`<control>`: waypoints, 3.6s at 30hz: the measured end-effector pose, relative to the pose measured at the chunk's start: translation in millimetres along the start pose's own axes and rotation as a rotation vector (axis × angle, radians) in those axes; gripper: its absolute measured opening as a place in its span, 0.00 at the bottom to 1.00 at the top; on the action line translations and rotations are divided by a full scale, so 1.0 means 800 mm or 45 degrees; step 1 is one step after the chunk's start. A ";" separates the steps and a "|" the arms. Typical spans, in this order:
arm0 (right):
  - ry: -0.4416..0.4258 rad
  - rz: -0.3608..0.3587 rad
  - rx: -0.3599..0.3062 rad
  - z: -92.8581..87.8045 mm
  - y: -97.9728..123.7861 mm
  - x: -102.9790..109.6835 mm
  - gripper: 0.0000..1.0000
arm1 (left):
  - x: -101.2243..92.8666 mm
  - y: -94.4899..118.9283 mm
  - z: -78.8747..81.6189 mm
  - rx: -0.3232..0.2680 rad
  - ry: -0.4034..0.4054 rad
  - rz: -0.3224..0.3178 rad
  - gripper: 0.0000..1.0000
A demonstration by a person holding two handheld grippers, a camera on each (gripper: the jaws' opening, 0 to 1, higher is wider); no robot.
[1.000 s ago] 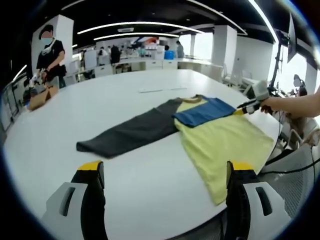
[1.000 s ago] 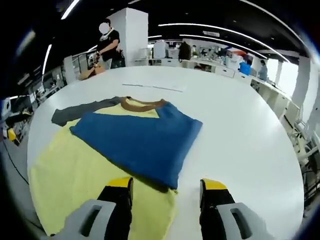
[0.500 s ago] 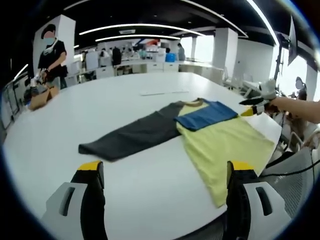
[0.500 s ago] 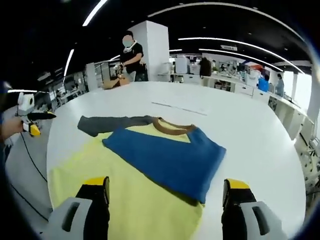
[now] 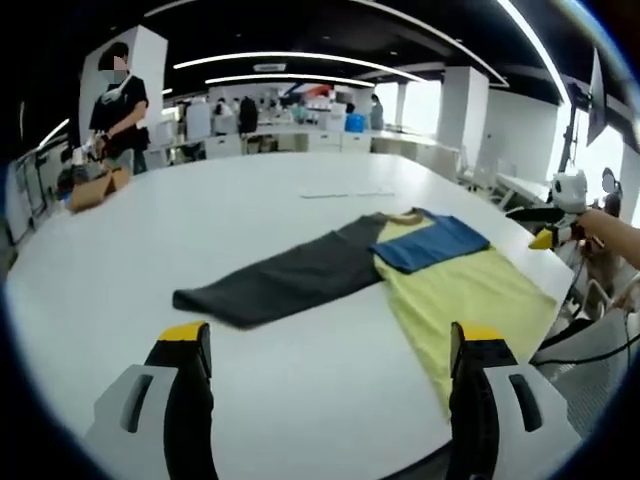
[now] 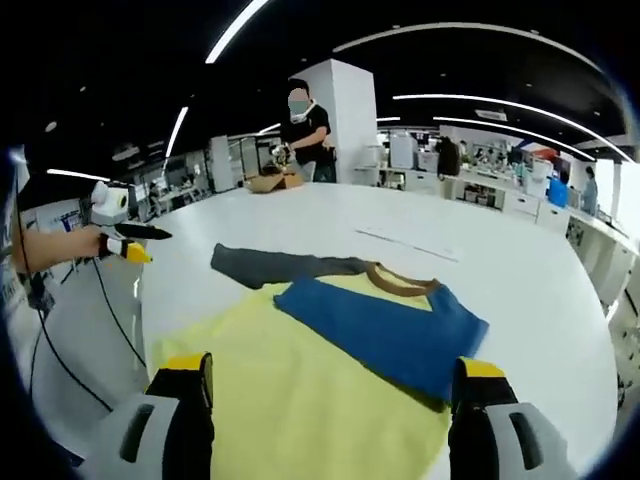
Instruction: Fold the garment on the visible template until the final outline fits inside the template.
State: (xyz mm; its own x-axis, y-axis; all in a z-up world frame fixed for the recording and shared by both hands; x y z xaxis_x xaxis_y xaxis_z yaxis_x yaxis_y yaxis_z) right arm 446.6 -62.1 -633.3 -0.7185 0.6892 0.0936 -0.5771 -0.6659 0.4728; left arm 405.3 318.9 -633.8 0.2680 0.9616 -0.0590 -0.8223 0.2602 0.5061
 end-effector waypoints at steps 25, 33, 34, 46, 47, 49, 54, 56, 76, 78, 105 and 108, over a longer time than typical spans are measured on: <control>0.073 0.042 -0.056 0.019 0.031 0.045 0.99 | 0.128 -0.016 0.015 -0.097 0.100 0.342 0.74; 0.099 0.050 -0.043 0.025 0.031 0.047 0.99 | 0.170 -0.034 -0.008 -0.048 0.194 0.428 0.65; 0.100 0.051 -0.045 0.026 0.031 0.048 0.99 | 0.173 -0.036 -0.009 -0.052 0.198 0.433 0.65; 0.105 0.050 -0.024 0.024 0.023 0.045 0.97 | 0.209 -0.061 -0.027 -0.015 0.121 0.516 0.51; 0.104 0.045 -0.024 0.024 0.022 0.044 0.97 | 0.212 -0.064 -0.030 0.001 0.100 0.521 0.50; 0.098 0.043 -0.027 0.024 0.021 0.043 0.96 | 0.216 -0.068 -0.035 0.025 0.105 0.528 0.48; 0.083 0.040 -0.037 0.026 0.013 0.043 0.96 | 0.222 -0.079 -0.040 0.029 0.132 0.530 0.44; 0.081 0.046 -0.039 0.026 0.011 0.044 0.96 | 0.223 -0.084 -0.040 0.031 0.128 0.523 0.43; 0.049 -0.007 0.019 0.003 0.015 0.035 0.98 | 0.229 -0.129 -0.046 0.111 0.129 0.454 0.27; 0.044 -0.013 0.018 0.003 0.016 0.033 0.98 | 0.232 -0.131 -0.045 0.103 0.136 0.454 0.26; 0.036 -0.070 0.041 -0.001 0.017 0.022 0.92 | 0.227 -0.124 -0.028 0.044 0.261 0.346 0.00; 0.034 -0.062 0.035 -0.001 0.016 0.026 0.92 | 0.224 -0.115 -0.019 0.016 0.263 0.344 0.00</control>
State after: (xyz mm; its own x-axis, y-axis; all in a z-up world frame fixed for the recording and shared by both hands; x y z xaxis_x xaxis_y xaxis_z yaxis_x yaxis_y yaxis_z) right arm 424.0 -56.8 -626.2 -0.7004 0.7122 0.0464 -0.6009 -0.6235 0.5003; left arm 521.6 468.2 -703.8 -0.0674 0.9933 -0.0935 -0.8430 -0.0065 0.5379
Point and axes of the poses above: the point that each gripper's makers call its tool centre point, and the gripper's own axes: y roughly backward along the fingers, x roughly to its left, z roughly out of its top, the point moved 2 cm from there along y, roughly backward along the fingers, and after that the axes turned 2 degrees about z, right-handed, at the moved point
